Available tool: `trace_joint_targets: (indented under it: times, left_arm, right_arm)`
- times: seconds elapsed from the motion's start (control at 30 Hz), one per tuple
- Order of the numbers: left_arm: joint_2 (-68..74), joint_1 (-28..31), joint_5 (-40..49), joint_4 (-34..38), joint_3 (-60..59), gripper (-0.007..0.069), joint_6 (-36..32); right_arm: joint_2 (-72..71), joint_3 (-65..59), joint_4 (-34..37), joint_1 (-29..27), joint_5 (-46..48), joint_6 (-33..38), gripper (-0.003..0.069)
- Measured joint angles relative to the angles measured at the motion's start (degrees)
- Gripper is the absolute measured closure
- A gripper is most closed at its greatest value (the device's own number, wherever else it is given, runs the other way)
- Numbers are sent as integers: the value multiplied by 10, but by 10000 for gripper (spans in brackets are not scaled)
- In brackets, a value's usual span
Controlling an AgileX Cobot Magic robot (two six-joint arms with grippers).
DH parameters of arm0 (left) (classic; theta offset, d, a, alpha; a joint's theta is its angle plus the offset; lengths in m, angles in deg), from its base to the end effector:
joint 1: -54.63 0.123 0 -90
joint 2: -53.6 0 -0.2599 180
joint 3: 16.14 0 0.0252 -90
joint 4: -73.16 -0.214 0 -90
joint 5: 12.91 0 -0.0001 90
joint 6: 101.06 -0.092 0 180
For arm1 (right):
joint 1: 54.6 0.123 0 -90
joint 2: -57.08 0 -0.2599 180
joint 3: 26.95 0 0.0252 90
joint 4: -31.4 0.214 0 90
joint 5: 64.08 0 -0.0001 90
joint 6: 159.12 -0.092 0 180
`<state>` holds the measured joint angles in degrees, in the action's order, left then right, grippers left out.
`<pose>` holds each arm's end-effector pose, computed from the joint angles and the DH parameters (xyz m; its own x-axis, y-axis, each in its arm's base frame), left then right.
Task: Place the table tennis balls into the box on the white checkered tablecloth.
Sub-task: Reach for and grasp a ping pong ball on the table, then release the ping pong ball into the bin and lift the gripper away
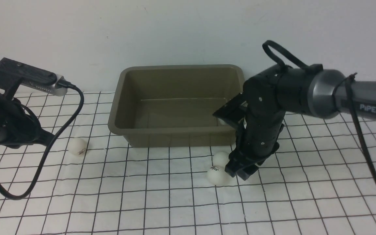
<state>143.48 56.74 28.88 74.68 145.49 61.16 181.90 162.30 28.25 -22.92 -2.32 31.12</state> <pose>0.2563 0.0078 0.2601 -0.8374 0.2558 -0.4830 0.2212 0.9667 0.1284 0.3058 0.1835 0.1749 -0.7260 -0.6867 -0.0364 -0.6845 0.7268 -0.0569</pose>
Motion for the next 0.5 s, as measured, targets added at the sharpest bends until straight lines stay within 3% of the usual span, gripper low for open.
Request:
trace_joint_targets:
  times: [0.17, 0.5]
  left_arm:
    - [0, 0, 0, 0, 0, 629, 0]
    - [0, 0, 0, 0, 0, 629, 0]
  right_arm:
    - [0, 100, -1, 0, 78, 3, 296]
    - [-4, 293, 47, 0, 85, 33, 296]
